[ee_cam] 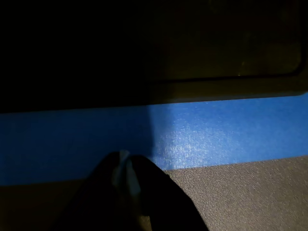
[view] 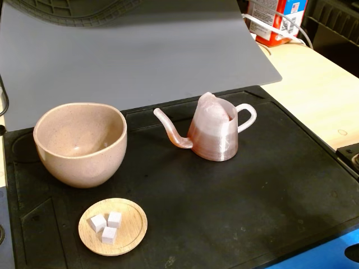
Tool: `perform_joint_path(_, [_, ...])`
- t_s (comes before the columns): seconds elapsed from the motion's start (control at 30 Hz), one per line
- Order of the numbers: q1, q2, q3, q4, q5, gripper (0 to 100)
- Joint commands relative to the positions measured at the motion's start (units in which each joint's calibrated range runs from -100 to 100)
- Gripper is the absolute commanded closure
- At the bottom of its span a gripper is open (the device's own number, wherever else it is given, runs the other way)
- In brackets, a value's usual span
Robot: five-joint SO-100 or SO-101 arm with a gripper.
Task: Pick up a kettle and pour liquid into a cup.
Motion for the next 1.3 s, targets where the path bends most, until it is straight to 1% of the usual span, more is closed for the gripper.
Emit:
perform_joint_path(0.0, [0.0, -0.3, 0.1, 0.4, 0.2, 99])
perform_joint_path(1.27, [-0.1, -0.4, 0.1, 0.3, -0.2, 99])
